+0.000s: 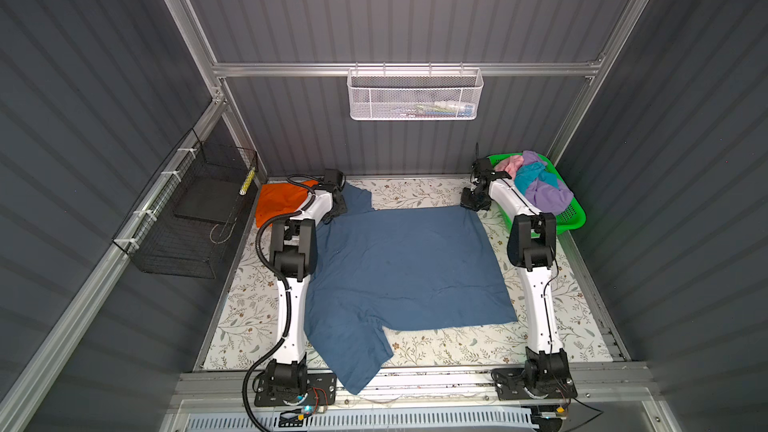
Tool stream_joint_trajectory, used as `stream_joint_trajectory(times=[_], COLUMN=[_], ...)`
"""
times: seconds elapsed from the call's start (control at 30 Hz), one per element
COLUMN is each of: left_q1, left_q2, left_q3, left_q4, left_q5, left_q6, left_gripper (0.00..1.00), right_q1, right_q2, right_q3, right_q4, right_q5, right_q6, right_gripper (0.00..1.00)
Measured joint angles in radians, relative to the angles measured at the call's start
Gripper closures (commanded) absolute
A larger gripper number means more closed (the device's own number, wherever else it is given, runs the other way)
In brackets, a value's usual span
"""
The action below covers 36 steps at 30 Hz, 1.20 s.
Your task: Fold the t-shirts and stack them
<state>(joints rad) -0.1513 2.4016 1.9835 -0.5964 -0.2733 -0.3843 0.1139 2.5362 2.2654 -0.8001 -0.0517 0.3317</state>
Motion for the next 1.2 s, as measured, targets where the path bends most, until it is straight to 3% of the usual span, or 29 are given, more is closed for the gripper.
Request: stream_joint_trajectory(times=[0.3, 0.57, 1.2], left_q1=[0.001, 0.000, -0.008], left_q2=[-0.035, -0.185, -0.401], left_q3=[-0.004, -0.095, -0.534], left_q4=[-0.049, -0.058, -0.031], left_q5=[-0.014, -0.048, -0.057], left_q6=[0.019, 0.029, 0.006], left_gripper=[1.00, 1.00, 1.00], right_q1=[0.002, 0.003, 0.007], right_q2=[-0.237, -0.373, -0.568], right_q3=[-0.208, -0.390, -0.758], right_q4=[0.097, 0.188, 0.305], right_q5=[0.022, 0.035, 0.036], right_q6=[-0.003, -0.003, 0.027], right_gripper=[1.00, 1.00, 1.00])
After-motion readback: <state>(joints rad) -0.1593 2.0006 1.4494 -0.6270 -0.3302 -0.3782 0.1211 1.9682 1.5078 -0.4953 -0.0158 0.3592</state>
